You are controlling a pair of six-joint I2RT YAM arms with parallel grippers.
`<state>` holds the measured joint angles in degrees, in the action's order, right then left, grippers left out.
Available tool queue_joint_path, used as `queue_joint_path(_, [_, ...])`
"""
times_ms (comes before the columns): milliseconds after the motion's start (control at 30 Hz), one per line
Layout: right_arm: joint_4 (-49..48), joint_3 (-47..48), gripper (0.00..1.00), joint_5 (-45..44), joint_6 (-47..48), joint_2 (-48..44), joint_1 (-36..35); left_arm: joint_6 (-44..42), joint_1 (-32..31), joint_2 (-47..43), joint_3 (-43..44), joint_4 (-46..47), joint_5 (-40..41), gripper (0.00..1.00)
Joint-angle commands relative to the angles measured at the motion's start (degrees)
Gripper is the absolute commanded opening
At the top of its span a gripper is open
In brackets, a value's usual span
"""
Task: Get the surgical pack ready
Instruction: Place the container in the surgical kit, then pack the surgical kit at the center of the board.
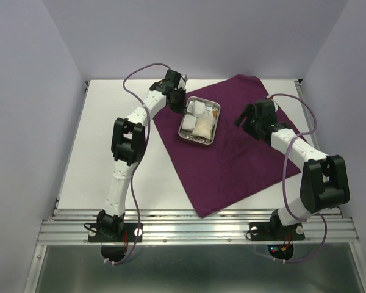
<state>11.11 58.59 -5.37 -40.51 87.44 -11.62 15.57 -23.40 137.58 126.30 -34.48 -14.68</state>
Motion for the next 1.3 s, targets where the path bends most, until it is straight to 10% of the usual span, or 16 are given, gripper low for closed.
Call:
queue_joint_path(0, [-0.13,-1.28,0.77,-0.26,0.26,-2.27,-0.07,1.91,-1.74,0.32,5.01,2.04,-5.0,0.0])
queue_joint_path(367, [0.75,-4.27,0.78,2.11,0.17,-3.94,-0.07,2.01,-4.46,4.36,10.89,5.31,-9.76,0.0])
queue_joint_path(700, [0.58,-2.52,0.75,4.4,-1.59,-0.96,-0.07,-0.72,-4.82,1.03,11.95,2.49,-5.98,0.45])
queue_joint_path(1267, [-4.26,6.71,0.6,4.04,-3.35,11.87,-0.07,0.86,7.39,-11.81,-7.37,6.01,5.27,0.34])
